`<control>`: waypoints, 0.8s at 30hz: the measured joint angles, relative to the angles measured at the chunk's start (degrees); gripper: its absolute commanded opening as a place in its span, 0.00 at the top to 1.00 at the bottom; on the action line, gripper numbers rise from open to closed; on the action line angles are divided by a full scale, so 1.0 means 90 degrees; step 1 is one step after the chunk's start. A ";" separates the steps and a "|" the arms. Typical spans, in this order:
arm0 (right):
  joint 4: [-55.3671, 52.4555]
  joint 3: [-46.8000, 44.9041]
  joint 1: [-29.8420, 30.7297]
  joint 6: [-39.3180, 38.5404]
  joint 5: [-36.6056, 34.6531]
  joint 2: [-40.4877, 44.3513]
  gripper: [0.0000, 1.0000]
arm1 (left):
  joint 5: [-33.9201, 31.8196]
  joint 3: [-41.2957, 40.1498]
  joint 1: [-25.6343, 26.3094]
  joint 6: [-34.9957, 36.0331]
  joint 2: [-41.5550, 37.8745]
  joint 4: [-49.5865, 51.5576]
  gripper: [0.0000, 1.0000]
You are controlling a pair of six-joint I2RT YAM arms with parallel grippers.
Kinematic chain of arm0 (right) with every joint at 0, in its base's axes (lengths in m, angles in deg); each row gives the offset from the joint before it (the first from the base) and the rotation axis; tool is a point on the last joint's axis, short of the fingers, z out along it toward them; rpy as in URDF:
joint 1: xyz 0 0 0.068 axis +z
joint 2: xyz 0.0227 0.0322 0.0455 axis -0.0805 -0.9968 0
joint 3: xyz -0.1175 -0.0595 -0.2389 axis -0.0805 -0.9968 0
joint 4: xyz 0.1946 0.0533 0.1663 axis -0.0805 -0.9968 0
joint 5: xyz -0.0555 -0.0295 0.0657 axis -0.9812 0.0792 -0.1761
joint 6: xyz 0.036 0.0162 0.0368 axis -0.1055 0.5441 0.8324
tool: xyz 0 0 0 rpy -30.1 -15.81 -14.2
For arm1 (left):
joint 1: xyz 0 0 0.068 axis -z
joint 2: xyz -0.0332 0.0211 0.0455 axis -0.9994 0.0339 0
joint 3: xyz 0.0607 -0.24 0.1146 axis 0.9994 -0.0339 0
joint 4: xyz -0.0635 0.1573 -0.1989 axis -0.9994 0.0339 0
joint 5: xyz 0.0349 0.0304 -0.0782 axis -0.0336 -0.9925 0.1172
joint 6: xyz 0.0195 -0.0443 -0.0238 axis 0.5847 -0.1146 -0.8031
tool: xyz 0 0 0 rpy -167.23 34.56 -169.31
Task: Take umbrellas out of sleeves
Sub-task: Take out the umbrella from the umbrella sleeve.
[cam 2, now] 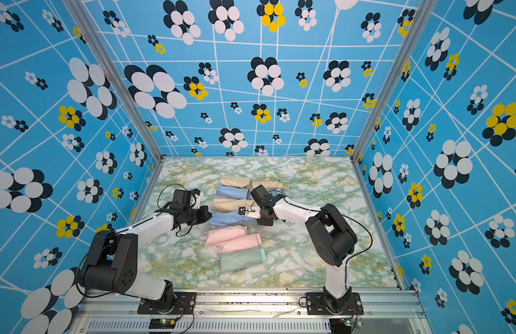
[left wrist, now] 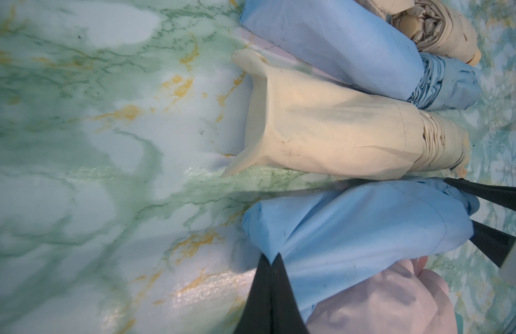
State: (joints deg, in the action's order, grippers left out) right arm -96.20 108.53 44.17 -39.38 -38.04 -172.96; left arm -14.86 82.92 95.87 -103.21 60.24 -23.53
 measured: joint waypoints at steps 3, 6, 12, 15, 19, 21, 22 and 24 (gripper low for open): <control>0.0002 -0.0039 -0.0032 -0.0010 -0.0017 0.0024 1.00 | -0.0024 0.0029 0.0000 0.0007 0.0000 -0.0002 1.00; 0.0000 -0.0051 -0.0044 -0.0015 -0.0019 0.0036 1.00 | -0.0024 0.0041 0.0000 0.0029 0.0000 0.0000 1.00; 0.0000 -0.0080 -0.0083 -0.0039 -0.0019 0.0058 1.00 | -0.0027 0.0046 0.0000 0.0046 0.0000 0.0000 1.00; -0.0002 -0.0114 -0.0121 -0.0061 -0.0041 0.0083 1.00 | -0.0027 0.0046 0.0000 0.0053 0.0000 0.0002 1.00; -0.0005 -0.0131 -0.0168 -0.0107 -0.0131 0.0092 1.00 | -0.0027 0.0046 0.0000 0.0095 0.0000 0.0005 1.00; -0.0002 -0.0138 -0.0192 -0.0131 -0.0153 0.0092 1.00 | -0.0027 0.0046 0.0000 0.0100 0.0007 0.0019 1.00; 0.0000 -0.0146 -0.0199 -0.0134 -0.0160 0.0095 1.00 | -0.0027 0.0046 -0.0005 0.0102 0.0017 0.0029 1.00; 0.0000 -0.0153 -0.0204 -0.0151 -0.0170 0.0104 1.00 | -0.0027 0.0046 -0.0019 0.0102 0.0022 0.0049 1.00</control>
State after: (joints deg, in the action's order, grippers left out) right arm -96.20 107.16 42.33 -40.74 -39.57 -172.02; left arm -15.10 83.34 95.70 -102.29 60.44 -23.09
